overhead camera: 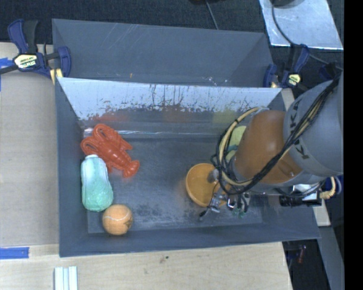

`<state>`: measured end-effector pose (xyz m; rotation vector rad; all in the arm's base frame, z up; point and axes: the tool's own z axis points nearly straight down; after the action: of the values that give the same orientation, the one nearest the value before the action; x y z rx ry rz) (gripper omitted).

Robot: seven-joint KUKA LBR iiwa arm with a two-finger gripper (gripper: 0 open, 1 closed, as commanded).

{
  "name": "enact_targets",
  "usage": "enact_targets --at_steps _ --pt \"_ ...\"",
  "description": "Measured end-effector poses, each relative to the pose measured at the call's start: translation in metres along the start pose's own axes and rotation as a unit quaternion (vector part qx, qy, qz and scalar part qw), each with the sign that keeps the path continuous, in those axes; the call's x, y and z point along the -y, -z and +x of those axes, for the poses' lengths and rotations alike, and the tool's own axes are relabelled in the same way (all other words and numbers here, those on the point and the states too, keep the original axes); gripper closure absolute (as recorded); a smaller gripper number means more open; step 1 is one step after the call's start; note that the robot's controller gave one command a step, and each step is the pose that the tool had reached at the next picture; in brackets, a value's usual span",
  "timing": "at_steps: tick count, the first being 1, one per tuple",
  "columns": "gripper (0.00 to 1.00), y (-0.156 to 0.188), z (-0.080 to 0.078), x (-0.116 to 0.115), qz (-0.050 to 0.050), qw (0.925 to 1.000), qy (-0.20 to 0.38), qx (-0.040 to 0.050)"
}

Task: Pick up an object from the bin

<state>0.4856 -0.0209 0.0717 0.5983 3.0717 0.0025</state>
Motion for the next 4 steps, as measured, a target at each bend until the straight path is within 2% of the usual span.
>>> enact_targets --at_steps 1,3,4 --pt "1.0 -0.001 0.008 -0.018 0.0 0.9578 0.287 -0.0023" --pt "1.0 0.006 0.007 -0.018 0.0 0.9578 0.287 -0.0016" --pt "1.0 0.035 0.008 -0.018 0.0 0.9579 0.287 -0.0035"
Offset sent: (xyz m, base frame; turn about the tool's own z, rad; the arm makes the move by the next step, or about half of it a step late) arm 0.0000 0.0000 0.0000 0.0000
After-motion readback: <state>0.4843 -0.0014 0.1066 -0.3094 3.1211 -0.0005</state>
